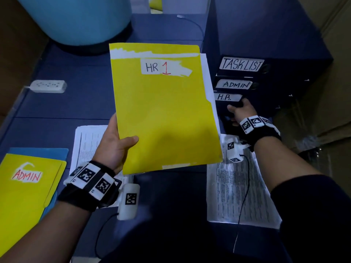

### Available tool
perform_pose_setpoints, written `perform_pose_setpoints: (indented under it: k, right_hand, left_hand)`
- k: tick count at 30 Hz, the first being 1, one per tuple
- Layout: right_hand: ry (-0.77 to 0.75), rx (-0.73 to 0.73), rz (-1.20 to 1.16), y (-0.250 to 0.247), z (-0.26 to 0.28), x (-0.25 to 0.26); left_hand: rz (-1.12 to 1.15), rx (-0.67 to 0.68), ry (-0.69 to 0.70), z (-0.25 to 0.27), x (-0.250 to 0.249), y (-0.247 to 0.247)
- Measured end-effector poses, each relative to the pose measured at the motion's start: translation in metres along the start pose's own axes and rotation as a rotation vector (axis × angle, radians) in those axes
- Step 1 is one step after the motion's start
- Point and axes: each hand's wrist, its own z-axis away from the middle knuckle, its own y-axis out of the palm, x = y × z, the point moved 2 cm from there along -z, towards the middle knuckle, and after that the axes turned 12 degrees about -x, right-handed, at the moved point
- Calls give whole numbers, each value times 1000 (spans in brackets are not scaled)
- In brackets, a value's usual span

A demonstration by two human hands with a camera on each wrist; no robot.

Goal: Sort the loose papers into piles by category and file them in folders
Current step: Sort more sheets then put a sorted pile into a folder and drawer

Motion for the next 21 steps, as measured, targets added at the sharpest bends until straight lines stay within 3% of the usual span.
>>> perform_pose_setpoints:
  k: [6, 16, 21]
  right_hand:
    - [-19, -12, 10, -12, 26, -12]
    - [-127, -52, 119, -65, 151, -60]
    - [-102, -51, 96, -79, 201, -87]
  left_hand:
    - [9, 17, -3, -2, 0, 3]
    - [-3, 80, -3, 17, -1, 1]
    - [1, 87, -12, 29, 2, -1]
